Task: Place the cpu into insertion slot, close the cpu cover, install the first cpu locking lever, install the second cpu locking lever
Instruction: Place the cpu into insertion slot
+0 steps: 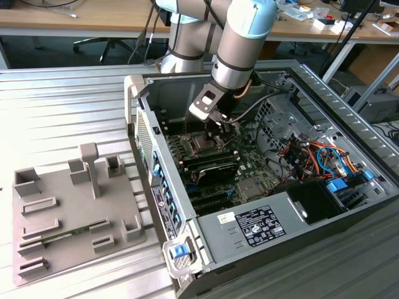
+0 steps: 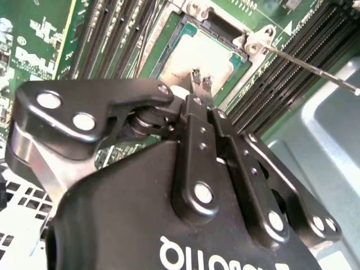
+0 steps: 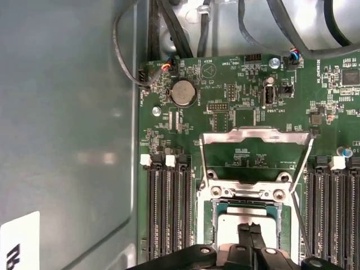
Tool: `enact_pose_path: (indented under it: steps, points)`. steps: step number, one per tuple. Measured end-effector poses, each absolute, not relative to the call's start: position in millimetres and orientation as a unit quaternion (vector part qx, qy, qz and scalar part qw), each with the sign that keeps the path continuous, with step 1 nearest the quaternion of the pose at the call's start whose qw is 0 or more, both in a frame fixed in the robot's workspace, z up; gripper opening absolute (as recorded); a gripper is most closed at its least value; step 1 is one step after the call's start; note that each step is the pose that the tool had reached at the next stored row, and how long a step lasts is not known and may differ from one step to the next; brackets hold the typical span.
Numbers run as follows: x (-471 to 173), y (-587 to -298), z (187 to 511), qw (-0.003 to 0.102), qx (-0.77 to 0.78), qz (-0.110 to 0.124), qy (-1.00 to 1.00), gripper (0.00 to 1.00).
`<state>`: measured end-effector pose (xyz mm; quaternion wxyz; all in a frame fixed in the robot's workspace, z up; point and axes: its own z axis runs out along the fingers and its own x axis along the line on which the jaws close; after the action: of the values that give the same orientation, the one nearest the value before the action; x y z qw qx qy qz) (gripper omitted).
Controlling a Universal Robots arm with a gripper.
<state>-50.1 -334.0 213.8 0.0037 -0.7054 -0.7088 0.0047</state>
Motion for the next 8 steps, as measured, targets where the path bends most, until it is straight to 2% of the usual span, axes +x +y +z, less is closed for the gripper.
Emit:
enact_pose_path:
  steps: [8]
  points:
    - [-50.0, -334.2, 206.2, 0.006, -0.705, 0.007, -0.709, 0.11]
